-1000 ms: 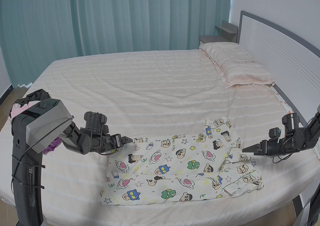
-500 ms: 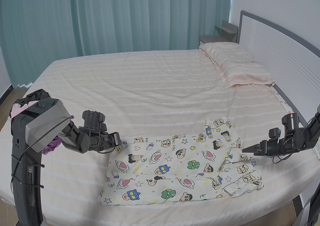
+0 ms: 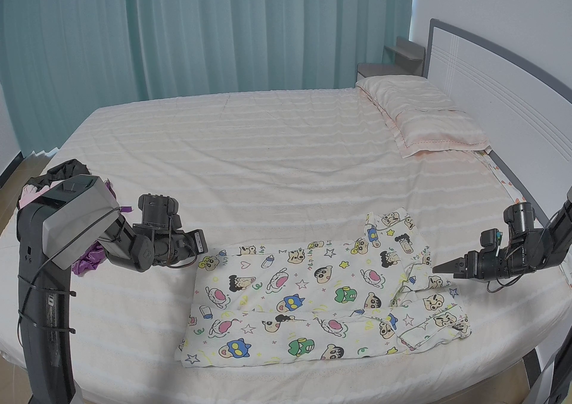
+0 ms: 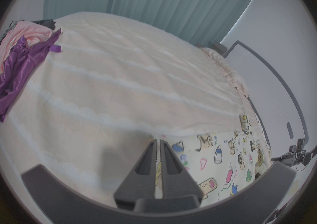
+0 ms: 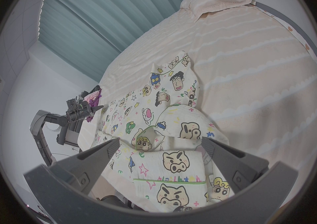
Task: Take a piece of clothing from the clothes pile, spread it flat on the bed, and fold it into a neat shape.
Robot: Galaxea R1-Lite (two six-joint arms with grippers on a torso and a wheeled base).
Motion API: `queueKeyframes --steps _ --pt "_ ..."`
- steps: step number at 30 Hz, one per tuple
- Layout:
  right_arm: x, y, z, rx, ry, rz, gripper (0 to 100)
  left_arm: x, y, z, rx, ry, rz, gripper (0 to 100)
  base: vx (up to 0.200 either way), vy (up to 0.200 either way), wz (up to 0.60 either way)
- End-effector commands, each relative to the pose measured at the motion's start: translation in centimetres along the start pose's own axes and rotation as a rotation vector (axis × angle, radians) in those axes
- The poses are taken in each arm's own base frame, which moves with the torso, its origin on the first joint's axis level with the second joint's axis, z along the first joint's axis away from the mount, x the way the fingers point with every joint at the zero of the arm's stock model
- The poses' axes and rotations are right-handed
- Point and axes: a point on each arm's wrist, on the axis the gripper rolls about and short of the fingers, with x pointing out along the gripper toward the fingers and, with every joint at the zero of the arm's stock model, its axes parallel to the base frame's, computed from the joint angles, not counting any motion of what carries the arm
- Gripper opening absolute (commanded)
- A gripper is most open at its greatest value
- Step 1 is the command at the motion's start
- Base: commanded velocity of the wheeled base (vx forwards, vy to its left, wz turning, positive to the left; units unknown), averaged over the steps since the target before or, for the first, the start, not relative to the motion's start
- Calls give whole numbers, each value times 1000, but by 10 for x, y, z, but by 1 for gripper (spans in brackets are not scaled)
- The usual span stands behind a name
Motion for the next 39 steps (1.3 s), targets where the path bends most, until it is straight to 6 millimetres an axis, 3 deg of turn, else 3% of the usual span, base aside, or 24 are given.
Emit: queueKeyframes --steps 1,14,15,26,32,33,39 --pt "0 0 0 -1 0 1 100 0 0 2 -1 -16 -2 0 0 0 0" --pt "1 -1 -1 2 5 2 100 6 6 -7 -10 13 61 0 0 0 0" --pt "1 -1 -1 2 4 0 100 6 6 -9 -10 16 59 100 0 0 0" --pt "4 -3 -3 6 15 2 100 4 5 -21 -10 72 -2 100 0 0 0" --pt "6 -1 -1 0 16 6 100 15 -6 -24 2 73 -41 100 0 0 0" --pt "6 -1 -2 0 18 7 100 18 -6 -24 -1 68 -37 0 0 0 0" --pt "8 1 0 -7 17 11 100 29 2 -26 -14 53 4 0 0 0 0"
